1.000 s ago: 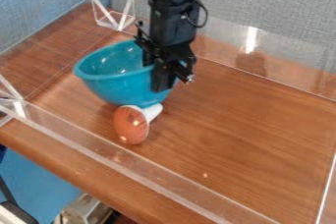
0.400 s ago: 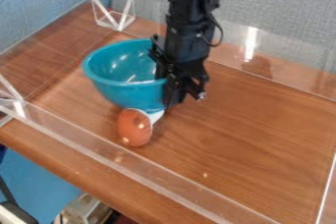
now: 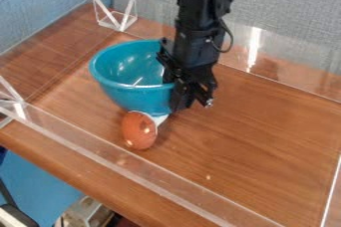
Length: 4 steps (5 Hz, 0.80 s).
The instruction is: Remove the mushroom from inside the blue bowl and put it on the table
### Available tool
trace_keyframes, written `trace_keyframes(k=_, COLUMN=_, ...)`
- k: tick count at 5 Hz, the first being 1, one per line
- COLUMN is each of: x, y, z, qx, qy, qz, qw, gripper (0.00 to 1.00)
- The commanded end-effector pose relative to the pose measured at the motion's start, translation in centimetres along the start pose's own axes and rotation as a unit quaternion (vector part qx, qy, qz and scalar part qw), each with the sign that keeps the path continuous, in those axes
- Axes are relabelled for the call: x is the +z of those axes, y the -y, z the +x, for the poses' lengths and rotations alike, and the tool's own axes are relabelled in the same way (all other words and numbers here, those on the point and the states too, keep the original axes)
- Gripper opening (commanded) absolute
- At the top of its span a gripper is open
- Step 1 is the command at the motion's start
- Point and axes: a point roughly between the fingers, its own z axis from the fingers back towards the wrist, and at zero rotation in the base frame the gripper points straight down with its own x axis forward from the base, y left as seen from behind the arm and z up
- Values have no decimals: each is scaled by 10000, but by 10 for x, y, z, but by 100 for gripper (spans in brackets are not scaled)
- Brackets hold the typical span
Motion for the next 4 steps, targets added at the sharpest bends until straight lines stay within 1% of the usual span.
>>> trace_keyframes(k=1, x=6, y=18, z=6, qx=-302, qy=124, qz=-85, qw=9994, gripper=0)
trace_keyframes(k=4, x=8, y=32, z=5, qx=-533, qy=146, qz=-130, qw=9984, gripper=0)
